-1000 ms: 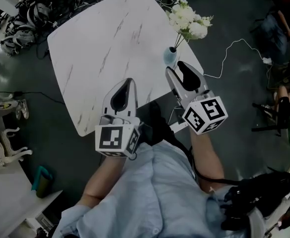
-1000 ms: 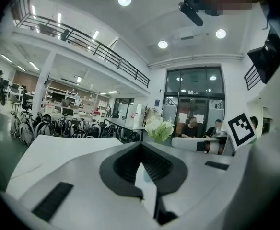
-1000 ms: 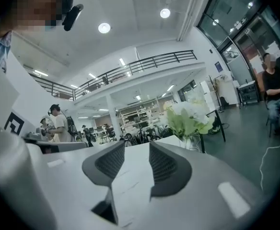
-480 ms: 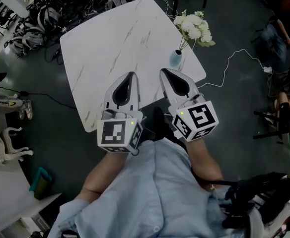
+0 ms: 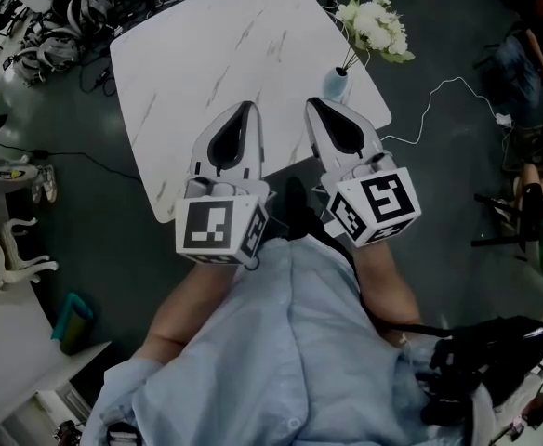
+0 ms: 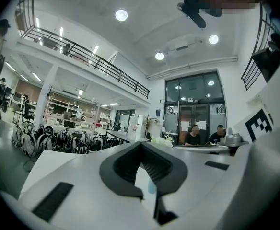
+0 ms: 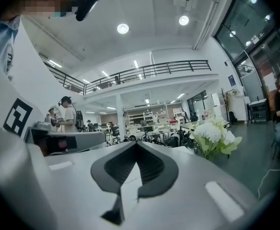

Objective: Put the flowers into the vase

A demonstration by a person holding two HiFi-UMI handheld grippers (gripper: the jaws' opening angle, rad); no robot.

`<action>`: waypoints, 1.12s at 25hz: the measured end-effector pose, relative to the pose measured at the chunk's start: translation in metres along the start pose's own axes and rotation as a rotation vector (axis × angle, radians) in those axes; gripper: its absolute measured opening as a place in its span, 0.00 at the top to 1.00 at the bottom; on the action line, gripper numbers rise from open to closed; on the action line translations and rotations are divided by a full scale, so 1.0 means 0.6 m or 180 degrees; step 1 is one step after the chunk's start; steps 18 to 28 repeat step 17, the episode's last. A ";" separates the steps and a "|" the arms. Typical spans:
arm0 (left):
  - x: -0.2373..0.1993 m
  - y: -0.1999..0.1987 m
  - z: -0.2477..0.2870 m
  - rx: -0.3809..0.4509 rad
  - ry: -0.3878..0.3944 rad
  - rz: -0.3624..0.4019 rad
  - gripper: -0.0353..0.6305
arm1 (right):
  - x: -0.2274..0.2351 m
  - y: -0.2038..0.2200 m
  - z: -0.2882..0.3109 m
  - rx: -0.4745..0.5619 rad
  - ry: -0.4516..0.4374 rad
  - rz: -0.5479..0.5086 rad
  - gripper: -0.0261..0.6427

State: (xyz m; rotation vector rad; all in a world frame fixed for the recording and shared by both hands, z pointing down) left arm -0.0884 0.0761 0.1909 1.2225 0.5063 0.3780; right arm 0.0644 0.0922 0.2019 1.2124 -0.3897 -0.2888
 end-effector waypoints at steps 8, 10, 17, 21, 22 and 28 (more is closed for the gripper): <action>0.002 0.001 -0.002 0.0007 0.0055 0.0000 0.94 | 0.000 0.002 -0.004 0.0003 0.0043 0.0019 0.96; 0.006 0.001 -0.002 0.0007 0.0085 0.0002 0.94 | 0.000 0.002 -0.007 0.0009 0.0049 0.0020 0.96; 0.011 0.003 -0.013 0.0006 0.0120 0.0049 0.94 | -0.009 0.006 -0.015 0.0025 0.0052 0.0017 0.96; 0.011 0.003 -0.013 0.0006 0.0120 0.0049 0.94 | -0.009 0.006 -0.015 0.0025 0.0052 0.0017 0.96; 0.011 0.003 -0.013 0.0006 0.0120 0.0049 0.94 | -0.009 0.006 -0.015 0.0025 0.0052 0.0017 0.96; 0.011 0.003 -0.013 0.0006 0.0120 0.0049 0.94 | -0.009 0.006 -0.015 0.0025 0.0052 0.0017 0.96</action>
Point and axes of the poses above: the fingertips, and each gripper's own axes: z forward along the fingers, x to its right, y out of its underside, the point moved 7 cm from there along -z, backward along the fingers, and after that the axes turned 13 degrees about -x, right-handed, at the moved point
